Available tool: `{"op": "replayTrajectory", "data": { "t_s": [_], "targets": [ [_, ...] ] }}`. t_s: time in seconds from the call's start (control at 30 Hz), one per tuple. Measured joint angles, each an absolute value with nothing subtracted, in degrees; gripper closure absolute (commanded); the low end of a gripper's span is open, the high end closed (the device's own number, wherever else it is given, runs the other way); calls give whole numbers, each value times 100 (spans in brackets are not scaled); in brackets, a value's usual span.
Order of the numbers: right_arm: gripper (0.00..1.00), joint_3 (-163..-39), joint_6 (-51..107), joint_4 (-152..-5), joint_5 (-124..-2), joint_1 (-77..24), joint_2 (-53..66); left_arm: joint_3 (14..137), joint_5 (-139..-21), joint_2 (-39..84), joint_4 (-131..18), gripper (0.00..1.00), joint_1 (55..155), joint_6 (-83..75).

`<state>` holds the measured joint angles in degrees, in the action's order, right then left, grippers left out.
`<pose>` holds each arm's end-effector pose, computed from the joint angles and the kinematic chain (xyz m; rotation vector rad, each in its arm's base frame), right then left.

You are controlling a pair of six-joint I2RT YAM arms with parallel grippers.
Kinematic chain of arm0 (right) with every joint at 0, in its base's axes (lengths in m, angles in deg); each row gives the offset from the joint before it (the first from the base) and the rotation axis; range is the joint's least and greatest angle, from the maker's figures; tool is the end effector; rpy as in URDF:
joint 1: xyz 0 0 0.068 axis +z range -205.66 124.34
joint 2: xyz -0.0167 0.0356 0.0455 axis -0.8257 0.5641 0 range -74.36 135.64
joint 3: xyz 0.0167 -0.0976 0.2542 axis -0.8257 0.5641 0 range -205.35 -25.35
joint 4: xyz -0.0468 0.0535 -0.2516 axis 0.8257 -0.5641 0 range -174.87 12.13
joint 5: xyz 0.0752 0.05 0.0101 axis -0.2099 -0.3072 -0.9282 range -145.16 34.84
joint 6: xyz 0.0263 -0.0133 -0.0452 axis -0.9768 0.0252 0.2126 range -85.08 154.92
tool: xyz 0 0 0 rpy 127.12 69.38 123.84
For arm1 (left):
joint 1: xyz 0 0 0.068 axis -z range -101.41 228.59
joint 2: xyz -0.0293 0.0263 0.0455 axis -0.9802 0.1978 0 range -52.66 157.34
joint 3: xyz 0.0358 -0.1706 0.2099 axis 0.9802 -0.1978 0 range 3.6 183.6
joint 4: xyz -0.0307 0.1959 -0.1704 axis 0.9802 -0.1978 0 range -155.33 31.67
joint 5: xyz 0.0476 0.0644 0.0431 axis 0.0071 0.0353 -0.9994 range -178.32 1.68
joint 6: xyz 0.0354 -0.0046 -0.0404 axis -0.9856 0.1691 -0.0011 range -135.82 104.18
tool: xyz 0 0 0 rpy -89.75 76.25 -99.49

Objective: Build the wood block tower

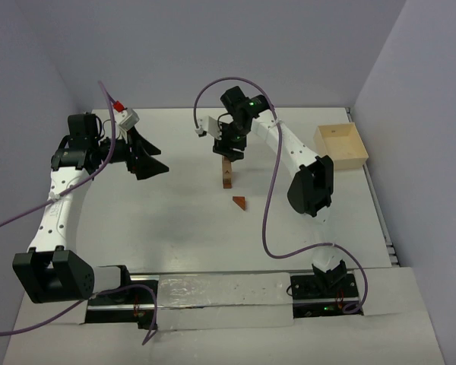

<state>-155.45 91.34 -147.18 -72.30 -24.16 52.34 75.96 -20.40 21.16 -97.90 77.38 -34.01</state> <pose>0.3891 0.2508 0.3010 -1.9058 1.8528 0.2687 0.2594 -0.0275 0.3634 0.8515 1.7819 -1.1086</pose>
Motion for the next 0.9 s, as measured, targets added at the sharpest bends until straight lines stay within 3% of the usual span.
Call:
{"op": "replayTrajectory", "data": {
  "t_s": [0.9],
  "targets": [
    [52, -15545, 9086, -14950, -7116, -2327, 5361, 7596, -2036, 2116, -9799, 1, 7738, -3421]
  ]
}}
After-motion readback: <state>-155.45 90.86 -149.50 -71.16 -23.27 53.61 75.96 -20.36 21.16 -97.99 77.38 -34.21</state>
